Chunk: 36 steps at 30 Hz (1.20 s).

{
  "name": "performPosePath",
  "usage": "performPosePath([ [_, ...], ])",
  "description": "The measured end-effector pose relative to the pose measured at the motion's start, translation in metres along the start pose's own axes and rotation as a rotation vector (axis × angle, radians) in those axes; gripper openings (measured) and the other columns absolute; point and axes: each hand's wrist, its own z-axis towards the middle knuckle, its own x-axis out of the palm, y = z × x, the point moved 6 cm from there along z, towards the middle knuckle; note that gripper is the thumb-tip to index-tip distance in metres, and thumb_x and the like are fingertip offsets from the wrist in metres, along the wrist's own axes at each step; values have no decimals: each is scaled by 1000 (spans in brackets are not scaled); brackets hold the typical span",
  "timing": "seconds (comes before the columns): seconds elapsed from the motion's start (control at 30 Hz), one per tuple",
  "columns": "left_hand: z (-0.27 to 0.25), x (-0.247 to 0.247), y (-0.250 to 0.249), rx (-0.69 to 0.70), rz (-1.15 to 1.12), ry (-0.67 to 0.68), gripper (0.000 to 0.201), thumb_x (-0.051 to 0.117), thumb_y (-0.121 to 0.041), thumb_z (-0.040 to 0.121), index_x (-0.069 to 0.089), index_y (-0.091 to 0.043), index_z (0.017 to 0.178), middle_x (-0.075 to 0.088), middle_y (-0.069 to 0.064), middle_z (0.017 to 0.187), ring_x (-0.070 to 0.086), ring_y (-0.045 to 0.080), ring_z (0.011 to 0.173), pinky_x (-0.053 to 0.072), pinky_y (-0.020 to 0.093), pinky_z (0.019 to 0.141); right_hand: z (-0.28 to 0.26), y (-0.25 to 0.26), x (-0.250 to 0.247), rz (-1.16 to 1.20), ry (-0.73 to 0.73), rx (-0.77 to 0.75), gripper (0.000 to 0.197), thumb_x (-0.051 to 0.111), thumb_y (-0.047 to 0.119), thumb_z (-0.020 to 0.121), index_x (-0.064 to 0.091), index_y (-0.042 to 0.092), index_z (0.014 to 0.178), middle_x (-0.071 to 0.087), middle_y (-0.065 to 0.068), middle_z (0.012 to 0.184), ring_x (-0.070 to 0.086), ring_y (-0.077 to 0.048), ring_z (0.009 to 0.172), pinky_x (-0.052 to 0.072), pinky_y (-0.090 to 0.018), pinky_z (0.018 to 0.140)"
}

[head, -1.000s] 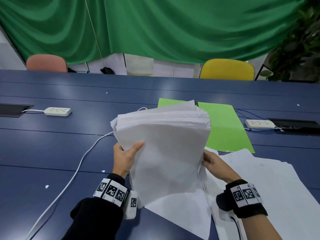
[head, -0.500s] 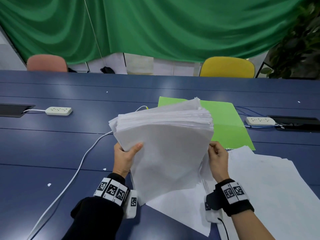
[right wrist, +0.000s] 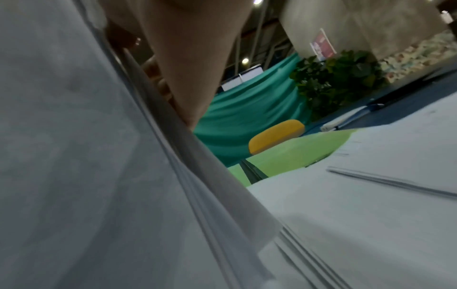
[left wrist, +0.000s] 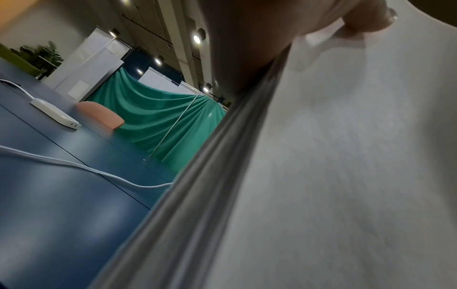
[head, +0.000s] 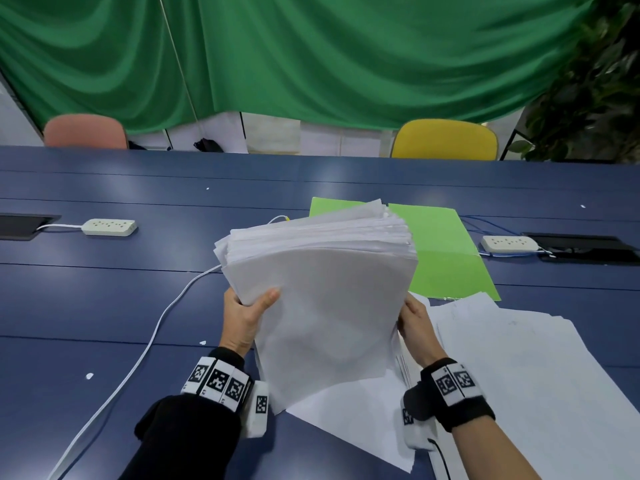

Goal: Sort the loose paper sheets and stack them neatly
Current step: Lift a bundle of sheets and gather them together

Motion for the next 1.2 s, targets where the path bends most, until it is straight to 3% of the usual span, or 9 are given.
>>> performPosePath([
  [0.2,0,0,0,-14,6,-10,26,73,-11,56,75,-33,70,72,-13,69,66,0,64,54,16,60,15,20,2,-90,0,-53,35,42,4,97,65,30,96,71,18,89,59,-13,92,46,-34,86],
  [0.27,-1,0,-1,-9,5,-13,27,73,-12,55,75,-34,70,72,-13,69,67,0,64,54,16,60,12,32,8,-15,28,-28,18,51,29,95,68,33,94,71,18,89,62,-9,91,47,-31,84],
  [0.4,-1,6,-14,41,25,17,28,75,-17,52,74,-38,71,72,-16,70,66,-2,66,54,15,62,0,50,21,217,124,15,63,66,83,41,72,38,84,71,22,79,64,9,76,51,-13,68],
  [0.6,6,13,-42,166,55,70,45,72,-4,59,68,-32,94,72,-17,82,67,-1,77,53,15,70,-28,61,32,197,83,50,35,63,-3,84,56,-2,118,56,5,94,65,9,72,43,-2,51],
  [0.67,9,9,-39,164,59,54,56,77,-10,58,56,-15,110,71,-13,90,66,1,83,53,16,73,-29,69,32,294,96,31,50,90,46,45,77,23,88,66,7,66,63,6,56,45,-6,49],
  [0.73,8,2,-29,122,38,-23,71,83,-24,54,52,-4,115,68,-6,95,66,3,83,54,17,71,-26,67,26,379,130,-37,69,77,77,11,75,42,70,71,15,69,64,5,65,51,-12,61],
  [0.87,2,-2,-11,40,114,-146,35,76,-8,72,60,-3,102,72,-11,76,66,-1,69,53,14,62,-27,64,23,268,296,-198,91,65,82,44,55,42,124,61,20,121,55,3,113,48,-17,87],
  [1.0,6,1,-4,11,104,-209,22,66,0,80,62,2,101,72,-15,72,66,0,65,53,15,60,-24,48,25,-8,196,-199,126,78,71,39,30,17,142,51,9,136,48,-4,124,45,-23,98],
  [1.2,2,-5,3,-33,86,-136,15,58,3,85,62,-11,87,72,-14,69,67,0,63,54,15,59,-7,30,21,-36,28,4,35,79,4,67,64,11,98,73,16,76,67,2,72,48,-28,74],
])
